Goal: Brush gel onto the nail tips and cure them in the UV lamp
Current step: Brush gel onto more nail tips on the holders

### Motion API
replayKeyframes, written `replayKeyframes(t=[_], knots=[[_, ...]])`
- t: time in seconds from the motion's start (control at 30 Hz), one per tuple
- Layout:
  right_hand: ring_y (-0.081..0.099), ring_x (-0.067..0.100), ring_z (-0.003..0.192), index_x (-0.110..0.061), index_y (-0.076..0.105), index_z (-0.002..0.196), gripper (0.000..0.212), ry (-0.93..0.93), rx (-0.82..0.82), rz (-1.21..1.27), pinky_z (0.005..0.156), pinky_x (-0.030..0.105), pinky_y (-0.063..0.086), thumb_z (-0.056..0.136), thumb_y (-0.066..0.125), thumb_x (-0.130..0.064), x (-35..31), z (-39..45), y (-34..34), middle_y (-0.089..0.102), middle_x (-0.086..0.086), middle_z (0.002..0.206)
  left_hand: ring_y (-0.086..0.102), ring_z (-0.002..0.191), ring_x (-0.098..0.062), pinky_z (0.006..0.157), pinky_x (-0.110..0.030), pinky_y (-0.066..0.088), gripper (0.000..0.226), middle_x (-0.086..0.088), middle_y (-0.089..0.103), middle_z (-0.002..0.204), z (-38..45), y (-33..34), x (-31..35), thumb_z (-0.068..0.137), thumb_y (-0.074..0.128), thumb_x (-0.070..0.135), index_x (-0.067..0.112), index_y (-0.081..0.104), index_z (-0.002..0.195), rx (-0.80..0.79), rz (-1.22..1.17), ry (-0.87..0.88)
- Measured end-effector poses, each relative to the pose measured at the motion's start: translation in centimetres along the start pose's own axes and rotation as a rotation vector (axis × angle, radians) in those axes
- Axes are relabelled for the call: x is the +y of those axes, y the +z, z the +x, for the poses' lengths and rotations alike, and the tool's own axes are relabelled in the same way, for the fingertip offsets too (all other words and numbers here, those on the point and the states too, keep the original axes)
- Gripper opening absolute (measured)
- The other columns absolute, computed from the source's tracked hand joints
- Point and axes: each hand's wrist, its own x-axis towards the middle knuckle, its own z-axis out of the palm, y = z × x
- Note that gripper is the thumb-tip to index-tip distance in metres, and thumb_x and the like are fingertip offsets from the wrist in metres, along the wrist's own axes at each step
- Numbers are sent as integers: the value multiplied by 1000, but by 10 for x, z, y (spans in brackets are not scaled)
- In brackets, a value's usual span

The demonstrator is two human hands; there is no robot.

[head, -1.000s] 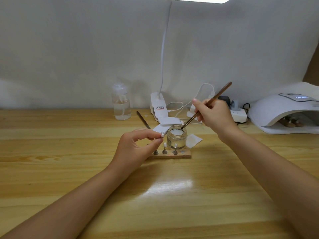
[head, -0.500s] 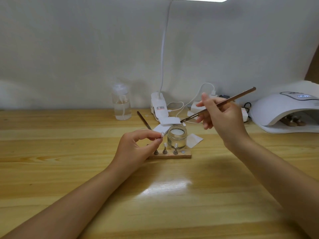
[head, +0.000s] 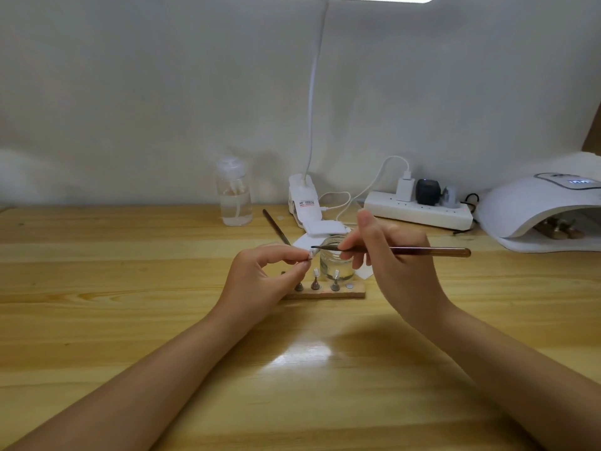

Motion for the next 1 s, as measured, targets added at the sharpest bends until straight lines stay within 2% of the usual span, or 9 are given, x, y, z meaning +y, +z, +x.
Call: replayKeyframes(t=[0.17,0.27,0.33,0.5,0.7,0.87,1.0], knots=[[56,3,47,-17,66,59,43,13,28,27,49,11,41,82,45,-46,-2,-3,2,62,-6,51,63,77,-3,70,-7,44,25,10,68,77,1,-1,-2,75,71,3,27,70,79,-1,27,-8],[55,6,45,-19,65,55,43,46,76,56,48,14,42,85,45,-42,-3,-2,1,62,-5,49,63,79,-5,71,-7,45,25,11,68,79,1,-1,-1,75,71,2,27,70,79,-4,34,-2],[55,4,47,-19,65,57,43,33,82,46,49,13,42,85,46,-46,-4,-2,2,63,-6,51,63,78,-5,69,-7,45,26,9,68,78,1,-1,-1,75,71,2,28,69,78,-4,31,-1],[55,0,49,-12,67,61,39,-1,25,3,51,9,40,85,44,-34,-2,-4,3,61,-6,52,62,77,-5,70,-9,45,28,13,67,76,1,-1,-2,74,71,3,30,69,78,-3,53,12],[54,4,46,-18,65,56,46,35,79,42,48,13,42,82,44,-49,-3,-3,2,62,-4,50,61,76,-5,67,-9,45,30,14,67,75,1,-1,-2,75,71,2,32,69,79,-7,46,16],[55,-2,51,-15,66,64,34,-53,6,-46,52,8,40,90,44,-22,2,-4,3,61,-8,55,59,74,-1,61,-7,44,31,12,65,73,0,-1,0,75,70,0,30,69,80,-10,33,9],[55,3,47,-15,66,58,39,-12,25,2,50,12,42,88,44,-26,2,-5,1,61,-5,49,58,74,1,65,-6,43,28,13,65,73,0,0,-1,75,70,0,27,70,80,-4,43,-2]])
